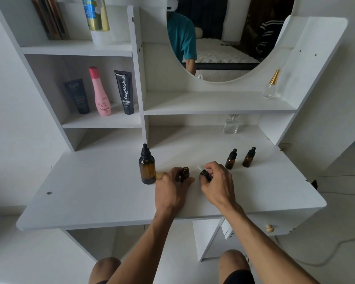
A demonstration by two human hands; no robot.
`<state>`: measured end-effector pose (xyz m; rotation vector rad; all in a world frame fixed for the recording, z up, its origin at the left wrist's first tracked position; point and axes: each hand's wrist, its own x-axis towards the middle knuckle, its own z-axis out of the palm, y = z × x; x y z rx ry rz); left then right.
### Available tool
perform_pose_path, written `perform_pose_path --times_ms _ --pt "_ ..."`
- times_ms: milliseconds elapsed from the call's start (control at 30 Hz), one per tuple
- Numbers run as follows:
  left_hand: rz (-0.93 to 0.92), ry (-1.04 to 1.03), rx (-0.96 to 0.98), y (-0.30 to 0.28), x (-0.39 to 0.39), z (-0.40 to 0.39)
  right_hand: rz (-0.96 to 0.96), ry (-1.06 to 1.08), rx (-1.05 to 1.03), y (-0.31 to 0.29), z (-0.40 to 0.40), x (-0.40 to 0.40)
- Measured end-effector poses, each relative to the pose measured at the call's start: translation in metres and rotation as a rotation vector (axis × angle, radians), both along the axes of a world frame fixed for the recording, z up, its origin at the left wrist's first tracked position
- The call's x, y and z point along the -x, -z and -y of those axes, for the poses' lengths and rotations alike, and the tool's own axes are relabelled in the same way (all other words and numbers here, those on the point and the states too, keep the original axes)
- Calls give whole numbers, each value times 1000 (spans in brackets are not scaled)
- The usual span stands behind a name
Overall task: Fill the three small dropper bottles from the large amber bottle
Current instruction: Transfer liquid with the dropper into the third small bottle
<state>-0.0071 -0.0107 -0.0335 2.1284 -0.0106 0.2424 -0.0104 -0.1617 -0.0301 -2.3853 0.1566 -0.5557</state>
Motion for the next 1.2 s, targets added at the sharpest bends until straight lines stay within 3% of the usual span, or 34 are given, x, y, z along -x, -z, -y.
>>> perform_pose_path --times_ms 500,700,833,1000,1200 --pt "7 -40 67 -9 29 -16 -24 -21 -21 3 1 3" --pt "270 -264 30 -18 46 -42 -55 -43 -16 0 3 3" --pt "223 -398 79 -23 29 -57 -84 -58 27 -7 3 3" --pt "96 -271 96 -16 8 -64 -41 -78 81 -28 -4 6" --pt "121 -205 187 -7 4 -64 58 -219 43 -73 -43 6"
